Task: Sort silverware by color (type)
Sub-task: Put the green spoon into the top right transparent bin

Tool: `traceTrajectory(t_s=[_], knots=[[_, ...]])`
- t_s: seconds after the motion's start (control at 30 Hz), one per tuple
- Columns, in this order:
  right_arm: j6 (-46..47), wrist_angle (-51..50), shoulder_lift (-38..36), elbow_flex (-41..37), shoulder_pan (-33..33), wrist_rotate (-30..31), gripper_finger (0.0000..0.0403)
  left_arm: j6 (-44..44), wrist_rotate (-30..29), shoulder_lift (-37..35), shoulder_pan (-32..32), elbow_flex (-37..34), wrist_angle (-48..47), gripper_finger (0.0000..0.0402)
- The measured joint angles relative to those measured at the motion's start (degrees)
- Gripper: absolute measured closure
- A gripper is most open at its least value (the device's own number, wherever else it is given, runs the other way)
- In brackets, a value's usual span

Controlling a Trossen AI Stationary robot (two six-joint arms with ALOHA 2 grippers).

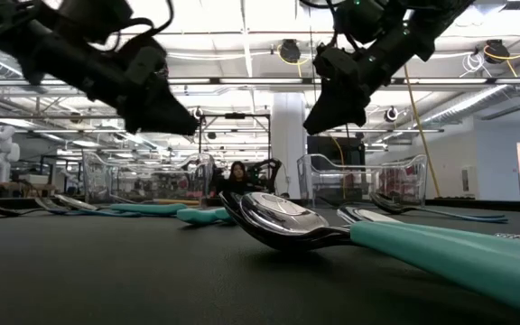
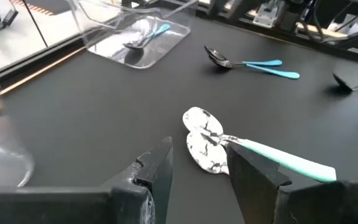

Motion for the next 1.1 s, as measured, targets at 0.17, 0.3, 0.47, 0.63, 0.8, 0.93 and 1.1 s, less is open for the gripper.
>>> traceTrajectory(t_s=[0.17,0.3,0.47,0.63,0.8,0.93,1.1], knots=[[2.9,-1.1,0.0,0.0,0.6,9.6,0.0291,-5.0,-0.6,7.8,-1.1,5.5,0.0,0.0249],[6.1,-2.4,0.2,0.0,0.6,12.2,0.0291,-9.5,0.8,14.2,-1.2,8.6,-0.3,0.0249],[6.5,-2.3,0.4,0.0,0.7,12.0,0.0291,-11.7,4.0,22.3,-1.6,13.6,-0.8,0.0249],[7.2,-5.0,0.5,0.0,0.6,12.0,0.0291,-17.6,4.4,26.2,-1.7,19.2,-11.5,0.0249],[7.4,-5.7,0.5,0.0,0.6,12.1,0.0291,-21.0,6.2,29.0,-2.1,23.3,-18.4,0.0249],[7.4,-5.7,0.5,0.0,0.6,12.2,0.0291,-21.1,7.5,30.9,-2.6,24.7,-18.2,0.0249],[8.0,-6.5,0.5,0.0,0.6,12.2,0.0291,-21.1,7.4,33.3,-2.7,25.2,-18.1,0.0249]])
